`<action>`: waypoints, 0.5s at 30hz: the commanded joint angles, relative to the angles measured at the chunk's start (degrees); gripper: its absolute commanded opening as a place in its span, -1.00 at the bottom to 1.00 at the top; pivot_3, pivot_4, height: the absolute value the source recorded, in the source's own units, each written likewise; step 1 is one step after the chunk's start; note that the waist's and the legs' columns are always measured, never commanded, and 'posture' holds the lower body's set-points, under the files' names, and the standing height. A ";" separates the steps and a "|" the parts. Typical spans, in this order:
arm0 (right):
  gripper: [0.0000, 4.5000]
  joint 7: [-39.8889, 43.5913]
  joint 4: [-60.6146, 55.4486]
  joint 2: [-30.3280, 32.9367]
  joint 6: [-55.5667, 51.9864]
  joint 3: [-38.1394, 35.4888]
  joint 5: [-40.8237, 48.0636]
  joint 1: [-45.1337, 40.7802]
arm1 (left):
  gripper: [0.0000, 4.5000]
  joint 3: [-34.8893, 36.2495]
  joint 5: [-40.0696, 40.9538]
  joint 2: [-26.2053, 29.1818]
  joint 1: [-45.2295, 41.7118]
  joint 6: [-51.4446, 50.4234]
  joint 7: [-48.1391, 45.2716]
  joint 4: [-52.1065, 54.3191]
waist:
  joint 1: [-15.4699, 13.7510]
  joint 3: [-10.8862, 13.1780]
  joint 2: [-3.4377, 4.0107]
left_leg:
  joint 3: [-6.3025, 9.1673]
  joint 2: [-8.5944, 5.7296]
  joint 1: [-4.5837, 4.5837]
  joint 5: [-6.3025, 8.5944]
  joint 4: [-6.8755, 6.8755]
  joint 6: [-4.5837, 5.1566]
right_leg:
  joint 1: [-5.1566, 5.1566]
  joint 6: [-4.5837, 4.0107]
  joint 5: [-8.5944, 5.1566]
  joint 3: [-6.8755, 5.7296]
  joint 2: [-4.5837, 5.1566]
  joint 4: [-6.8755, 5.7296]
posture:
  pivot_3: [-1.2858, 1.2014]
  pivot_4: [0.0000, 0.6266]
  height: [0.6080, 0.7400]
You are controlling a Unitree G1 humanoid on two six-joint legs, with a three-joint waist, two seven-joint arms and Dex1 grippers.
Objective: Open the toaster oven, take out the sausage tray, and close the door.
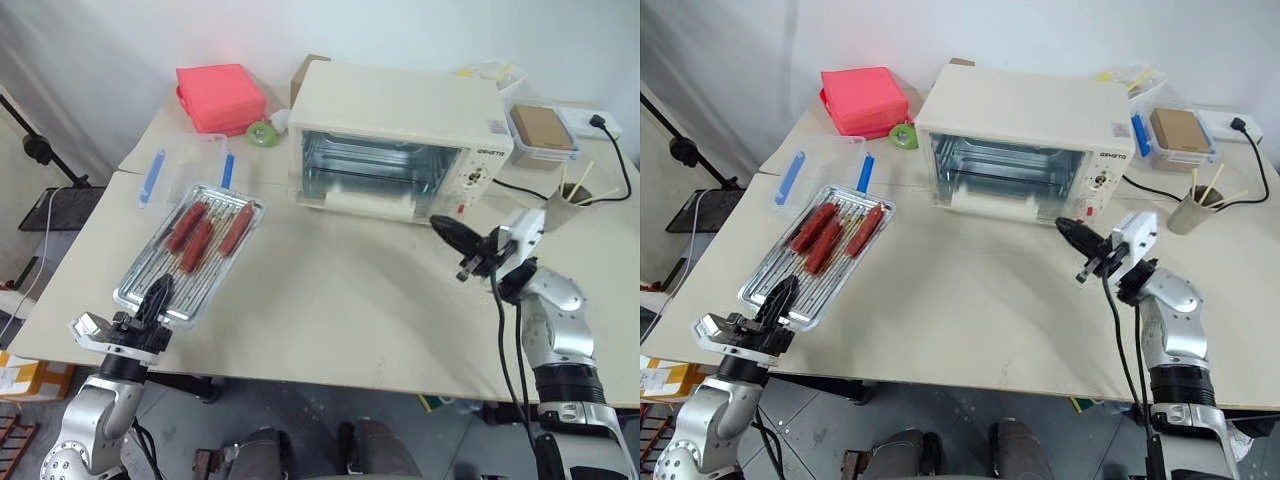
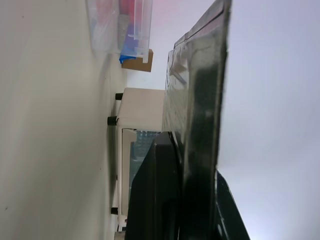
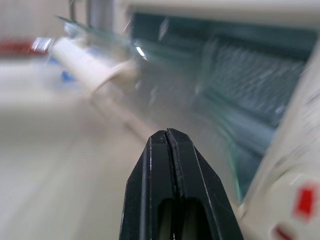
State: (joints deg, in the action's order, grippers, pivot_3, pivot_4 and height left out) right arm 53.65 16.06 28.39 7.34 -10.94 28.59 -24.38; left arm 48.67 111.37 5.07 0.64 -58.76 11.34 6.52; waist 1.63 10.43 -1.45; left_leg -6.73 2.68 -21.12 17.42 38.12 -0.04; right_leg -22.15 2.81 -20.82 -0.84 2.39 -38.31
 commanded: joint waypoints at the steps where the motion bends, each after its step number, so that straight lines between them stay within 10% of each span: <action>1: -0.99 -1.68 -4.83 0.37 -3.65 -4.33 5.32 -2.19 | -1.00 -2.21 1.63 1.34 1.21 -1.18 -1.57 3.44 | 0.00 0.00 0.00 | 0.00 -0.01 -0.03 0.01 0.00 0.02 | -0.01 0.00 0.00 0.00 0.01 0.02 | 0.03 -0.52 1.00; 6: -0.83 12.72 -13.26 9.62 -9.90 -2.74 8.17 6.39 | -1.00 -10.99 1.63 4.27 -0.82 -3.07 0.50 3.68 | -1.09 0.01 0.02 | 0.11 -0.03 -0.08 0.03 -0.03 0.06 | 0.05 0.00 0.00 -0.06 0.03 0.17 | 0.03 -0.52 1.00; 15: 0.44 19.11 -21.56 13.78 -7.08 -7.65 7.20 25.33 | -1.00 -25.39 1.63 13.60 -10.83 -8.39 0.22 -8.39 | -1.40 0.03 0.05 | 0.26 -0.05 0.10 0.11 -0.11 0.09 | 0.42 0.02 0.01 -0.17 0.04 0.47 | 0.03 -0.52 1.00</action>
State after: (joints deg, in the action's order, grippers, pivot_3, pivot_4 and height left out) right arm 72.30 -2.77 40.73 -0.34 -15.89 34.50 0.77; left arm 24.40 111.36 18.14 -9.21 -66.20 12.78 -1.45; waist 0.23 10.46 -1.40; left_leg -6.47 2.63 -21.00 17.53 38.01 0.06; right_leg -21.71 2.83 -20.81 -1.01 2.43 -37.84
